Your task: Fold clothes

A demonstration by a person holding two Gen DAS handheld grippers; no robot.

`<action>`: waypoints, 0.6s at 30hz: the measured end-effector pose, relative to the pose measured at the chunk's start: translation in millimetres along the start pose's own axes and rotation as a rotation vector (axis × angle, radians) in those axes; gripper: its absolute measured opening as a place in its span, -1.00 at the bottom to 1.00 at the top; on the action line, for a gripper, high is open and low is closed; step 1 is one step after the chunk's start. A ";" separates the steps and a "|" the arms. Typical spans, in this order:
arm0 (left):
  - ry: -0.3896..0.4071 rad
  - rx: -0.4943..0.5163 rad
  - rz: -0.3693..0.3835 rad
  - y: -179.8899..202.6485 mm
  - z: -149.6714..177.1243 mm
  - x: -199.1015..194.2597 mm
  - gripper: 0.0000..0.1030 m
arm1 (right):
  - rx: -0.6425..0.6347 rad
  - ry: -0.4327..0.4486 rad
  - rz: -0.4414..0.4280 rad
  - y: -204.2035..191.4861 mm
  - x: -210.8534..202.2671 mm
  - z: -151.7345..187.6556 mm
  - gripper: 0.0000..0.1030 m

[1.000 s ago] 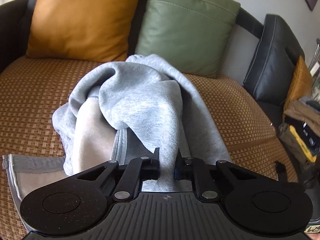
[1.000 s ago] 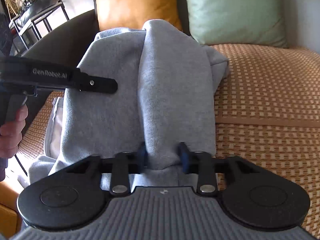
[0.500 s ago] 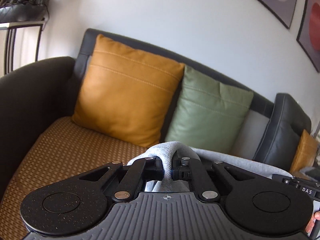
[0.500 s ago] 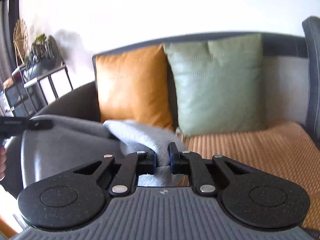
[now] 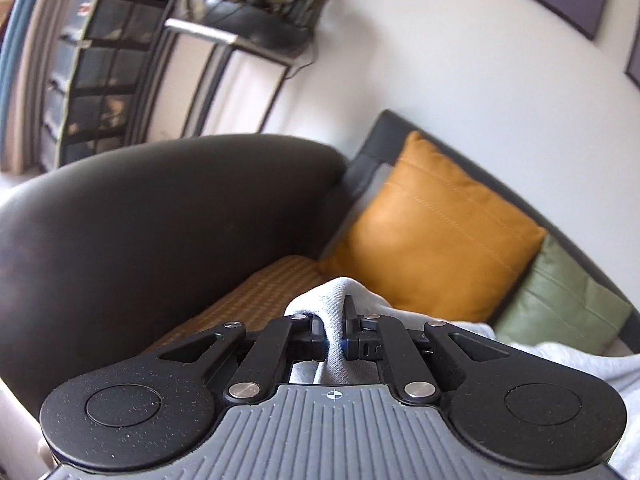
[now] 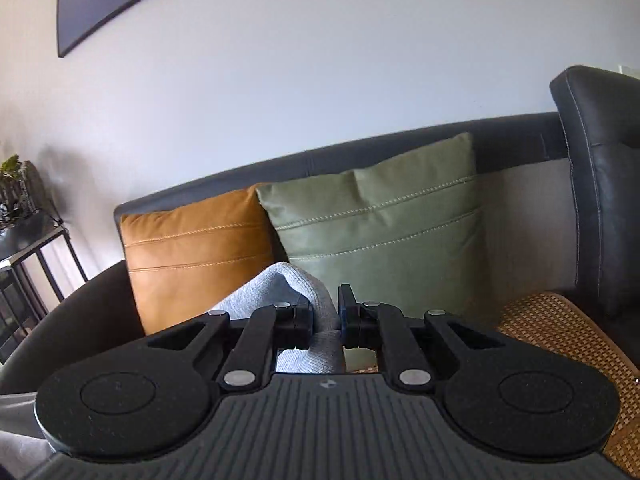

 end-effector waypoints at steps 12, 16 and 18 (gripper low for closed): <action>-0.158 0.049 -0.230 -84.2 75.0 70.3 -0.74 | 0.029 -0.381 0.454 104.3 123.6 172.4 -0.71; -0.159 0.065 -0.186 -81.8 83.9 50.9 -0.24 | 0.051 -0.419 0.438 127.5 106.6 205.3 -0.41; -0.154 0.053 -0.153 -83.4 88.5 32.2 0.11 | 0.019 -0.372 0.416 123.6 83.5 205.0 -0.09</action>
Point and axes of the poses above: each gripper's, at about its wrist camera, not at the fingertips, and x roughly the way its jaws point, y to its right, z to its underside, the point moved 3 cm from there along x, roughly the way its jaws point
